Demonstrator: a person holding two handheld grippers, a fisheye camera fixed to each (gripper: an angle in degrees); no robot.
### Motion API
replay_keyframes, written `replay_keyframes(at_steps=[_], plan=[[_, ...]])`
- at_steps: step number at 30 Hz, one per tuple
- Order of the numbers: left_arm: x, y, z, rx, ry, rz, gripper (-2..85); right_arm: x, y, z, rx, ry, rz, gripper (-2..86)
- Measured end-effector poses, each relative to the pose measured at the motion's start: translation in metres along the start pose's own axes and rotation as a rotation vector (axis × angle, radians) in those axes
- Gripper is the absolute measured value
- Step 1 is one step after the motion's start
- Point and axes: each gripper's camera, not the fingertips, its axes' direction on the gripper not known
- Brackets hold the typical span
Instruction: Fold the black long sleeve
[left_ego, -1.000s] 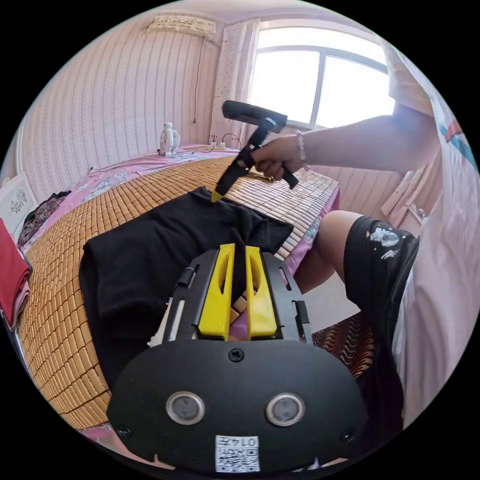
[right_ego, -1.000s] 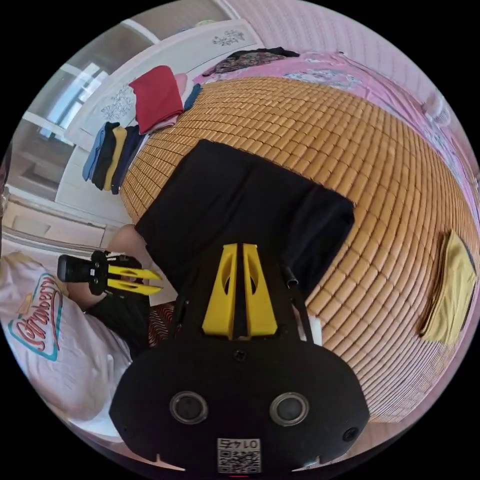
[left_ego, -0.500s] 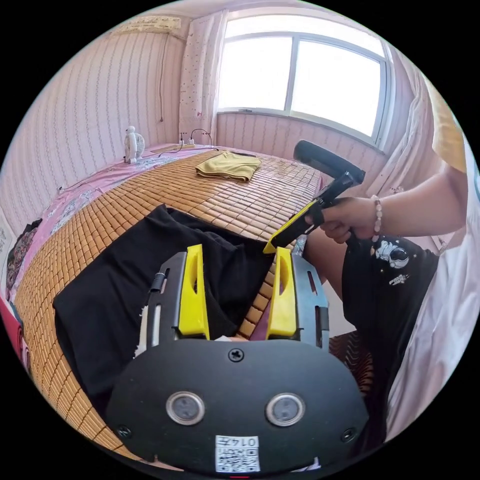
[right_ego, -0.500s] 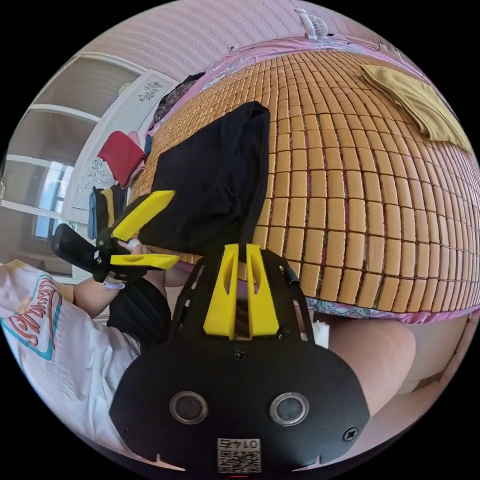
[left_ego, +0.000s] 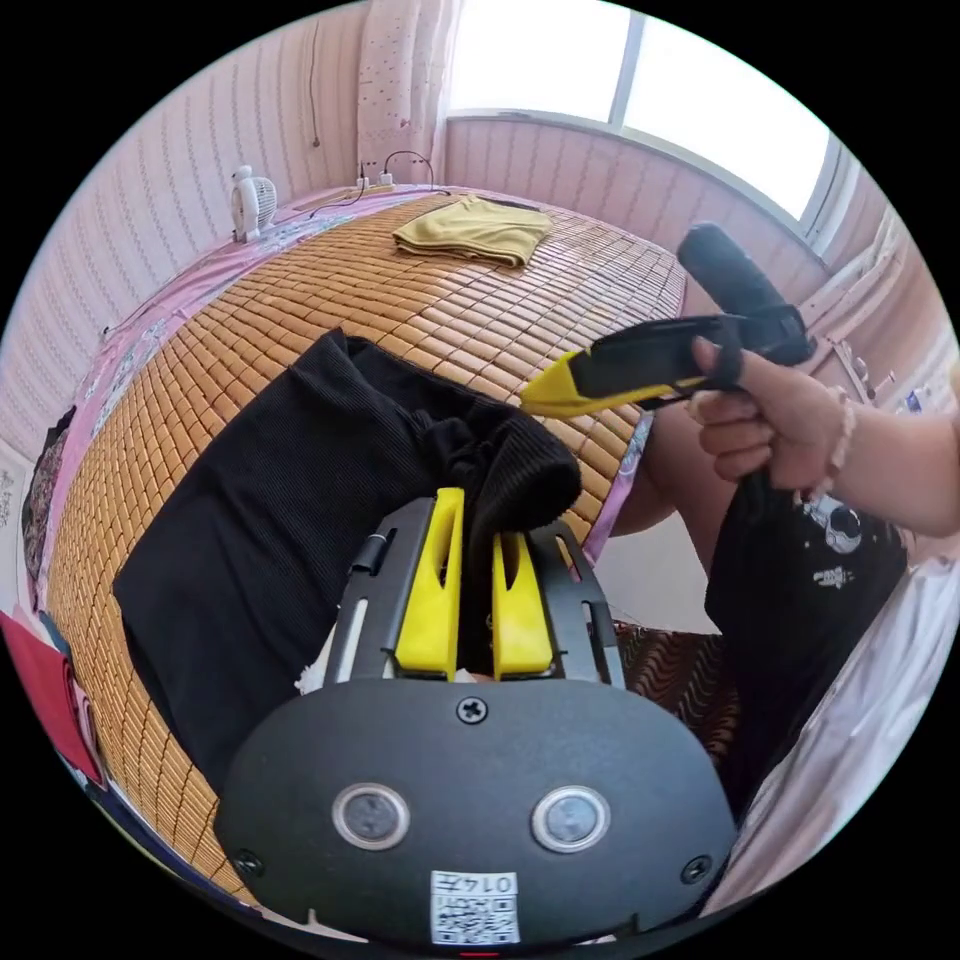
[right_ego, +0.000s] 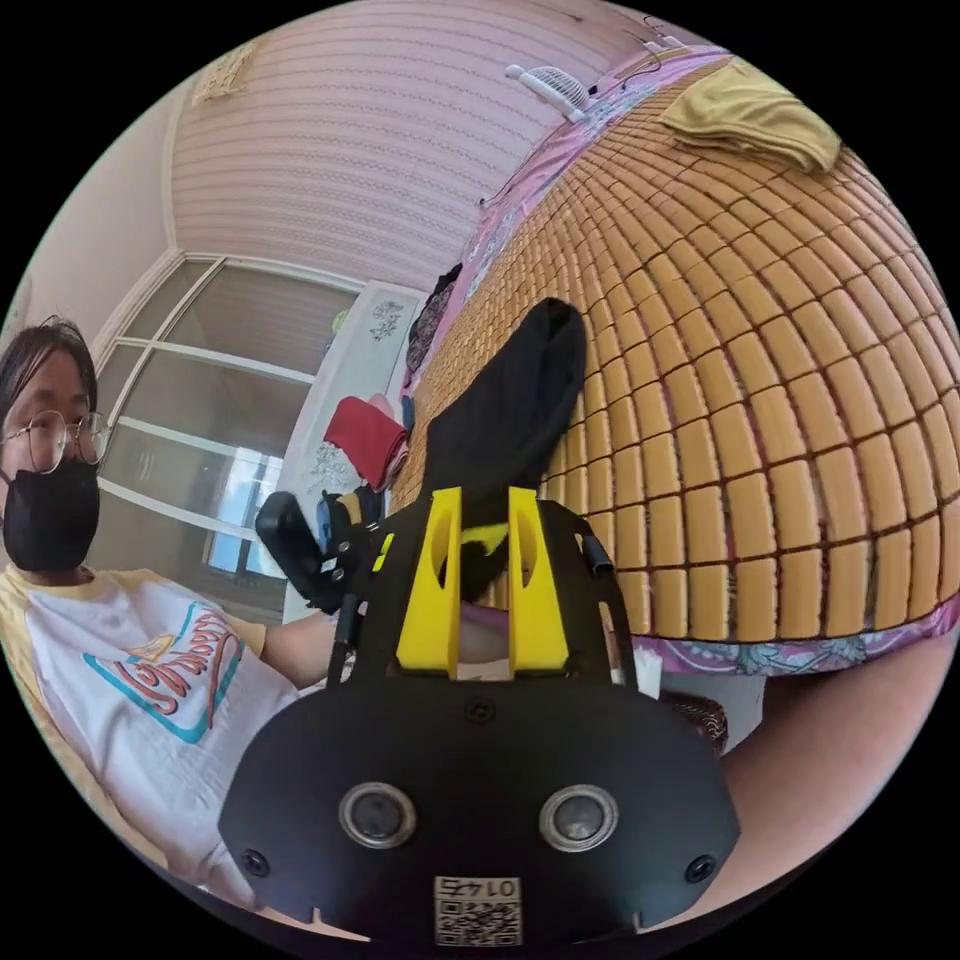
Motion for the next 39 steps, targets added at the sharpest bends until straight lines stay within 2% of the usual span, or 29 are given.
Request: replay_keyframes(at_steps=[2, 7, 9, 12, 16, 21, 25, 28, 31, 32, 34, 36, 39], plan=[[0.013, 0.018, -0.016, 0.007, -0.003, 0.062, 4.5, 0.025, -0.001, -0.011, 0.054, 0.140, 0.022, 11.0], [0.025, 0.060, -0.045, 0.027, 0.030, 0.099, 4.4, 0.048, -0.006, -0.011, 0.184, 0.124, 0.053, 12.7], [0.027, 0.072, -0.048, 0.018, 0.039, 0.115, 4.3, 0.053, -0.012, -0.009, 0.206, 0.126, 0.072, 10.7], [0.024, 0.083, -0.048, -0.014, 0.023, 0.107, 4.3, 0.057, -0.022, -0.009, 0.142, 0.082, 0.074, 3.1], [0.016, 0.092, -0.062, 0.078, -0.001, 0.100, 4.2, 0.045, -0.019, -0.054, 0.180, 0.109, 0.002, 1.2], [0.008, 0.101, -0.073, 0.271, 0.115, 0.083, 4.1, 0.012, -0.011, -0.148, 0.289, 0.154, -0.063, 0.5], [-0.028, 0.122, -0.073, 0.393, 0.233, -0.088, 4.2, -0.038, -0.034, -0.190, 0.307, 0.214, -0.173, 0.6], [-0.071, 0.156, -0.073, 0.427, 0.260, -0.263, 4.5, -0.071, -0.086, -0.158, 0.217, 0.150, -0.243, 1.2], [-0.113, 0.205, -0.060, 0.403, 0.089, -0.436, 6.3, -0.088, -0.143, -0.090, 0.150, 0.089, -0.298, 3.0], [-0.132, 0.225, -0.046, 0.352, 0.006, -0.526, 7.5, -0.087, -0.161, -0.060, 0.124, 0.149, -0.309, 4.5], [-0.161, 0.255, -0.023, 0.275, -0.040, -0.672, 9.9, -0.081, -0.180, -0.024, 0.051, 0.219, -0.304, 7.0], [-0.186, 0.283, -0.007, 0.231, 0.016, -0.788, 13.1, -0.088, -0.188, -0.005, -0.007, 0.248, -0.355, 9.1], [-0.204, 0.318, 0.001, 0.262, 0.066, -0.844, 13.5, -0.107, -0.193, 0.013, -0.062, 0.467, -0.484, 12.9]])
